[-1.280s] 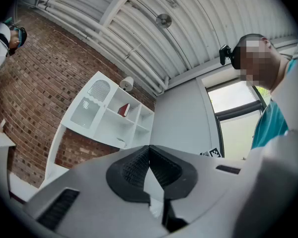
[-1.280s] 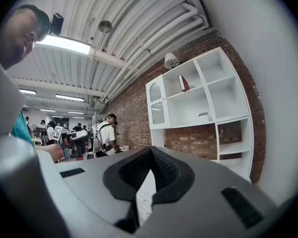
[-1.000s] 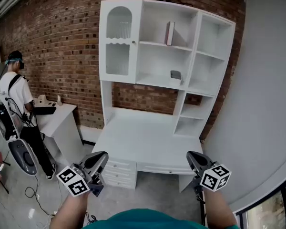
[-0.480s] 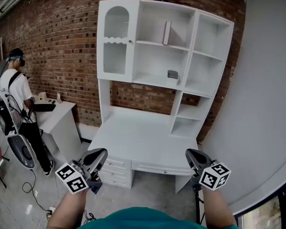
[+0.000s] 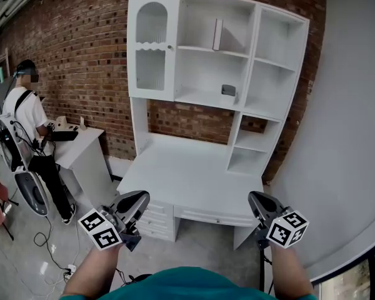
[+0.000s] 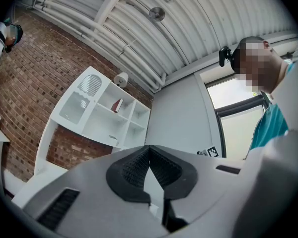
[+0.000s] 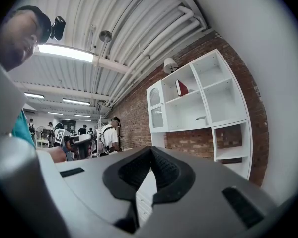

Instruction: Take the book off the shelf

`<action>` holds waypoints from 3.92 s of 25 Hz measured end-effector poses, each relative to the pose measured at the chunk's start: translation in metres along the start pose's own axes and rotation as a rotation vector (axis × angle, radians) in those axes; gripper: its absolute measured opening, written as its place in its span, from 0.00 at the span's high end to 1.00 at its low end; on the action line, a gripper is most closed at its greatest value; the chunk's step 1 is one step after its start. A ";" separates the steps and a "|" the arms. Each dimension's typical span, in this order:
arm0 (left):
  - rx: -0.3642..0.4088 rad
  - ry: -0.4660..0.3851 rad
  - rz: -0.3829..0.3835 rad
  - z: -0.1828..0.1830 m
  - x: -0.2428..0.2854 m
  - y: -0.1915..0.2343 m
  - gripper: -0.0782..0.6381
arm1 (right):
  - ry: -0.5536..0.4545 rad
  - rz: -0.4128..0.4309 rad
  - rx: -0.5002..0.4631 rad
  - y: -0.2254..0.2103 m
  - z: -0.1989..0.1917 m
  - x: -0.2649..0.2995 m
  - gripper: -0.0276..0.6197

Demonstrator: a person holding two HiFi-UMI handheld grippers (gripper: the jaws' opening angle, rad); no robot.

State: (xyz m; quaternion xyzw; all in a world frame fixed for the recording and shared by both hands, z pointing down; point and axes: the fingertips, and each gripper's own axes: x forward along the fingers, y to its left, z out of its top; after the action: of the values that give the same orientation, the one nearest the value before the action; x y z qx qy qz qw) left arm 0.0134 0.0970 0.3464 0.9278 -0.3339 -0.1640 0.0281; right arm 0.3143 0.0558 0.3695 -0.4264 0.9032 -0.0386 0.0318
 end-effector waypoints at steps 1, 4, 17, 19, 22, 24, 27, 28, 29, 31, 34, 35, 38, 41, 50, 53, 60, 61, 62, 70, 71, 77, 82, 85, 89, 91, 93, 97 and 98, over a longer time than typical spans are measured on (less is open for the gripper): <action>0.001 0.005 -0.001 -0.001 0.002 0.002 0.87 | 0.001 0.001 0.002 -0.002 -0.002 0.002 0.92; 0.009 0.008 -0.005 -0.001 0.006 0.018 0.87 | 0.000 -0.005 0.008 -0.009 -0.005 0.017 0.92; -0.011 -0.011 -0.120 0.018 0.040 0.210 0.87 | -0.033 -0.098 -0.022 -0.022 0.001 0.199 0.92; -0.006 0.006 -0.147 0.027 0.053 0.247 0.87 | -0.042 -0.113 -0.024 -0.024 0.007 0.236 0.92; 0.010 0.020 -0.190 0.044 0.072 0.296 0.87 | -0.068 -0.141 -0.026 -0.029 0.019 0.284 0.92; 0.009 0.021 -0.211 0.054 0.083 0.324 0.87 | -0.078 -0.159 -0.024 -0.033 0.025 0.311 0.92; 0.008 0.023 -0.234 0.065 0.099 0.360 0.87 | -0.080 -0.180 -0.022 -0.044 0.030 0.345 0.92; 0.008 0.024 -0.240 0.067 0.104 0.370 0.87 | -0.078 -0.187 -0.022 -0.048 0.031 0.354 0.92; 0.007 0.026 -0.246 0.068 0.110 0.379 0.87 | -0.076 -0.194 -0.022 -0.052 0.032 0.363 0.92; 0.006 0.030 -0.256 0.071 0.121 0.395 0.87 | -0.074 -0.207 -0.023 -0.061 0.034 0.376 0.92; 0.004 0.031 -0.267 0.072 0.140 0.412 0.87 | -0.075 -0.217 -0.020 -0.077 0.038 0.392 0.92; 0.004 0.030 -0.269 0.072 0.147 0.415 0.87 | -0.074 -0.217 -0.019 -0.082 0.040 0.395 0.92; 0.008 0.031 -0.265 0.068 0.169 0.418 0.87 | -0.072 -0.212 -0.013 -0.101 0.044 0.402 0.92; 0.028 0.020 -0.247 0.065 0.196 0.419 0.87 | -0.083 -0.196 -0.012 -0.126 0.059 0.406 0.92; 0.036 -0.073 -0.143 0.087 0.275 0.398 0.87 | -0.136 -0.119 -0.102 -0.194 0.159 0.406 0.81; 0.052 -0.099 -0.149 0.104 0.292 0.392 0.87 | -0.162 -0.132 -0.148 -0.202 0.193 0.410 0.76; 0.144 -0.049 -0.204 0.152 0.309 0.386 0.87 | -0.215 -0.213 -0.255 -0.188 0.287 0.422 0.62; 0.150 -0.045 -0.207 0.161 0.311 0.387 0.87 | -0.215 -0.224 -0.269 -0.186 0.300 0.426 0.60; 0.154 -0.044 -0.210 0.169 0.313 0.389 0.87 | -0.211 -0.233 -0.274 -0.185 0.313 0.431 0.58; 0.186 -0.055 -0.249 0.219 0.324 0.389 0.87 | -0.218 -0.415 -0.310 -0.219 0.408 0.461 0.52; 0.192 -0.053 -0.252 0.224 0.325 0.389 0.87 | -0.216 -0.434 -0.303 -0.224 0.417 0.464 0.52; 0.207 -0.053 -0.260 0.252 0.334 0.392 0.87 | -0.187 -0.485 -0.265 -0.239 0.448 0.492 0.51; 0.203 -0.051 -0.281 0.273 0.344 0.390 0.87 | -0.147 -0.538 -0.254 -0.251 0.454 0.518 0.50; 0.219 -0.055 -0.291 0.287 0.350 0.389 0.87 | -0.132 -0.579 -0.256 -0.261 0.457 0.529 0.50; 0.241 -0.051 -0.300 0.303 0.359 0.387 0.87 | -0.116 -0.614 -0.239 -0.275 0.460 0.538 0.50; 0.256 -0.050 -0.305 0.309 0.363 0.386 0.87 | -0.104 -0.619 -0.232 -0.278 0.460 0.542 0.50; 0.268 -0.051 -0.307 0.314 0.364 0.385 0.87 | -0.093 -0.622 -0.231 -0.279 0.460 0.544 0.50; 0.284 -0.050 -0.309 0.319 0.362 0.384 0.87 | -0.076 -0.633 -0.234 -0.281 0.462 0.548 0.50; 0.287 -0.048 -0.306 0.319 0.361 0.385 0.87 | -0.069 -0.637 -0.232 -0.282 0.462 0.549 0.50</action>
State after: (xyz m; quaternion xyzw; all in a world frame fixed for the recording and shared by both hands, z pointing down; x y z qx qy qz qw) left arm -0.0633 -0.4100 0.0037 0.9580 -0.2094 -0.1393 -0.1378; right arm 0.2245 -0.5670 -0.0762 -0.6890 0.7213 0.0710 -0.0001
